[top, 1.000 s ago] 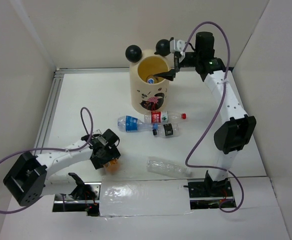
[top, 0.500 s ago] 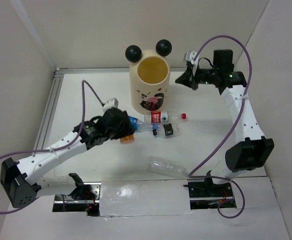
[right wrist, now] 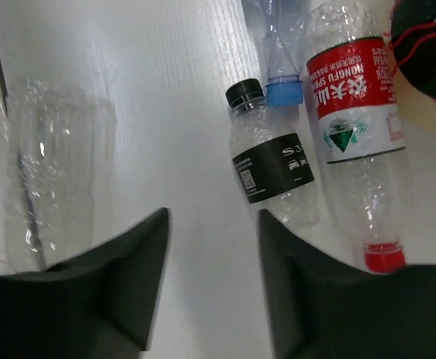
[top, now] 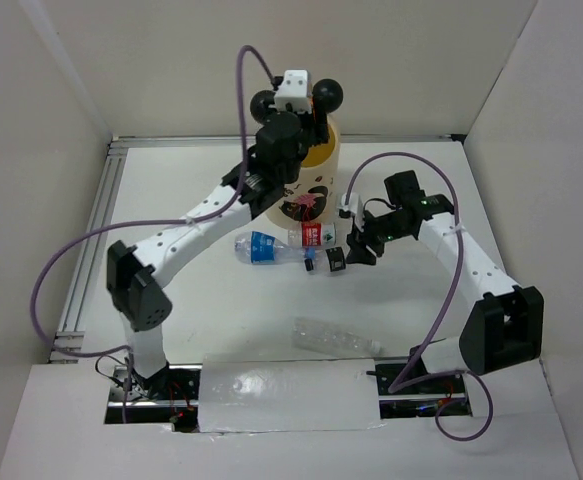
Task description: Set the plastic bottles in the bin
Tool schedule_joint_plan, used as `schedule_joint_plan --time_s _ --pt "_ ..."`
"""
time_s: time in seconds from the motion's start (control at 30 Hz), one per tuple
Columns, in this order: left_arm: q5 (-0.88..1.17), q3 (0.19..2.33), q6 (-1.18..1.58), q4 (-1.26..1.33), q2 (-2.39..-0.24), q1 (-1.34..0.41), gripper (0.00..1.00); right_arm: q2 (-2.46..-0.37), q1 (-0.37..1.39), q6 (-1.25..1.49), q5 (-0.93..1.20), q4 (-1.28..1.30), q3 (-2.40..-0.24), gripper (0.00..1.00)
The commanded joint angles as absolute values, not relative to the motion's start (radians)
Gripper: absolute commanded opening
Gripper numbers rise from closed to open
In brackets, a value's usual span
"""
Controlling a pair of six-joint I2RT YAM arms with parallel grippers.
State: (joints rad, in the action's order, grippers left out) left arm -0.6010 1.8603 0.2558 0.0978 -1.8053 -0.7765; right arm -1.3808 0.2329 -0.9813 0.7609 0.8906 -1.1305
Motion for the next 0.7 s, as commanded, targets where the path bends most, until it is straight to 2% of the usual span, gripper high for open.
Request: schedule_joint_plan --time_s 0.0,0.07,0.17,0.2,0.23,0.33,0.37,0.53,0.57,0.67 --pt "-0.719 1.971 0.014 0.268 -1.934 -0.769 0.14 -1.313 0.233 -0.982 0.753 0.888 -1.124 0.68" --pt "-0.736 1.999 -0.026 0.249 -1.979 -0.769 0.23 -1.295 0.233 -1.011 0.753 0.926 -1.124 0.80" --pt "-0.761 1.954 -0.047 0.297 -1.989 -0.769 0.30 -1.276 0.224 -1.057 0.794 0.952 -1.114 0.89" --pt "-0.773 1.945 -0.048 0.298 -1.990 -0.769 0.51 -1.276 0.224 -1.066 0.804 0.953 -1.114 0.90" --pt "-0.773 1.945 -0.058 0.314 -2.002 -0.759 0.63 -1.276 0.224 -1.066 0.824 0.953 -1.114 0.90" --pt "-0.773 1.945 -0.058 0.325 -2.016 -0.759 0.93 -1.276 0.236 -1.084 0.833 0.953 -1.101 0.92" --pt "-0.773 1.956 -0.058 0.325 -2.016 -0.759 0.99 -1.287 0.250 -1.085 0.833 0.962 -1.101 0.92" --pt "-0.773 1.965 -0.117 0.362 -2.000 -0.799 0.99 -1.331 0.270 -1.182 0.868 1.037 -1.112 0.93" --pt "-0.773 1.965 -0.127 0.362 -1.990 -0.811 0.99 -1.360 0.300 -1.327 0.880 1.154 -1.121 0.93" --pt "-0.794 1.965 -0.127 0.350 -1.961 -0.825 0.99 -1.388 0.368 -1.376 0.890 1.201 -1.108 0.93"
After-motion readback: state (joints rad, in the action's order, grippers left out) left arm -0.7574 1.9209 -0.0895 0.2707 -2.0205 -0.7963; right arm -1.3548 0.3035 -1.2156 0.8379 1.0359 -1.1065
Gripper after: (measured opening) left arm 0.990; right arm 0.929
